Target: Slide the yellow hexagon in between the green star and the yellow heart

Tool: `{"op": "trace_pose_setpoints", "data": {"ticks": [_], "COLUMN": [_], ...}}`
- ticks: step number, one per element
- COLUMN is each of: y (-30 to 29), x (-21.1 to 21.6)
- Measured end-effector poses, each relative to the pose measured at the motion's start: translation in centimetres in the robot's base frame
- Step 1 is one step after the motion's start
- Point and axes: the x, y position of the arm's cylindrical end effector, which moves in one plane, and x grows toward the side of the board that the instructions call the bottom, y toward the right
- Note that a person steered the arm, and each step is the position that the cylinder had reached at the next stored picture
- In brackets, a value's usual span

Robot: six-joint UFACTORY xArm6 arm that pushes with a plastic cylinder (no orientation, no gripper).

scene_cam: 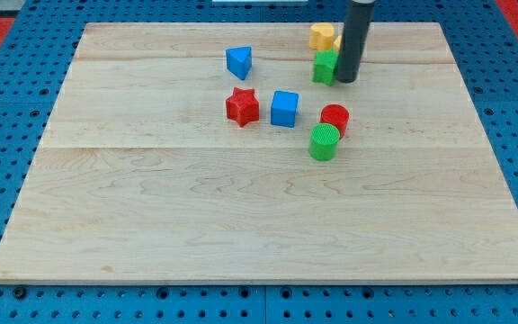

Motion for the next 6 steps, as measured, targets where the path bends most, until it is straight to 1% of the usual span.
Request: {"op": "trace_pose_setpoints", "data": {"ticks": [1, 2, 4, 5, 6], "y": [2.5, 8.3, 3.7, -0.1, 1.0], "x": [0.9, -2.3, -5.2, -5.3, -5.3]}}
